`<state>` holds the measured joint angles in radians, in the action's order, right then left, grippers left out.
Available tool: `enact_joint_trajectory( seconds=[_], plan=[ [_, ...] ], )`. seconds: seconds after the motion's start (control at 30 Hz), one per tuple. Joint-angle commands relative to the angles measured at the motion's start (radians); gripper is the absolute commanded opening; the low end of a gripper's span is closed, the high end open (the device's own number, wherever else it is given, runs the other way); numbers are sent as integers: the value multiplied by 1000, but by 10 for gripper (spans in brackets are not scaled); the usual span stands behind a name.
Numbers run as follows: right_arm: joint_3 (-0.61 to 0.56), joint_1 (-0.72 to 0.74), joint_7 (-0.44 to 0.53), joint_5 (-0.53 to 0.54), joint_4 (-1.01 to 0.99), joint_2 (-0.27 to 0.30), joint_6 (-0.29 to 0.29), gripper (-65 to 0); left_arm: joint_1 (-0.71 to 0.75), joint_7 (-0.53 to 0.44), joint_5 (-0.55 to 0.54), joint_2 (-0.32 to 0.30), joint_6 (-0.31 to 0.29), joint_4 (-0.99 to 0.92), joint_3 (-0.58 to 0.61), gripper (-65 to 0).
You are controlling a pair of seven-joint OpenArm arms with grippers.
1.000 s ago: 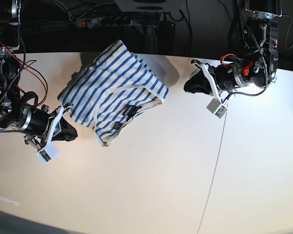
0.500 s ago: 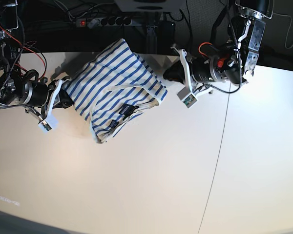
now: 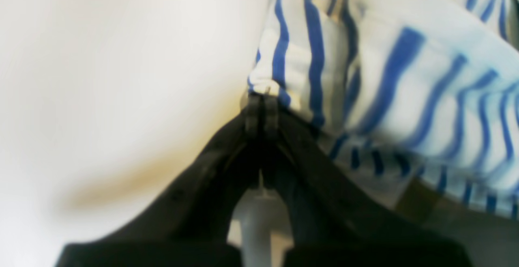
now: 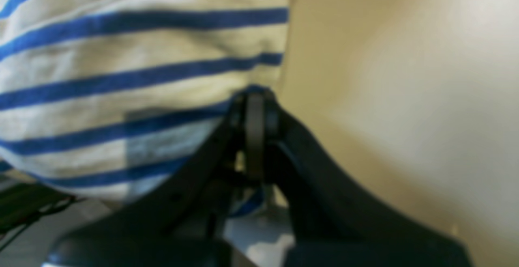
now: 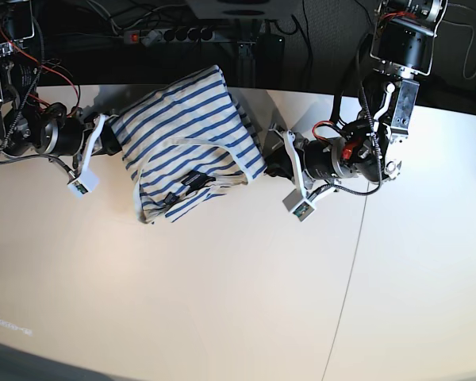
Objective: Fold the T-shirt properly
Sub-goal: 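Press and square the folded shirt's sides with both grippers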
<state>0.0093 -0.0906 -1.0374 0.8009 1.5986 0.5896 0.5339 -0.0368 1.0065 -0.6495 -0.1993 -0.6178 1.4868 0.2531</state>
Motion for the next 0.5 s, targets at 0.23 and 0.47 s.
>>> enact_joint_trajectory(
  seconds=[0.23,0.47],
  plan=[
    [9,10,-3,30,12,-109,69,-650,-159,-15,63,70,-22,-187,-3,-650],
    [9,10,-3,30,12,-208,69,-650,-254,-16,64,68,-23,-245,-3,-650]
  ],
)
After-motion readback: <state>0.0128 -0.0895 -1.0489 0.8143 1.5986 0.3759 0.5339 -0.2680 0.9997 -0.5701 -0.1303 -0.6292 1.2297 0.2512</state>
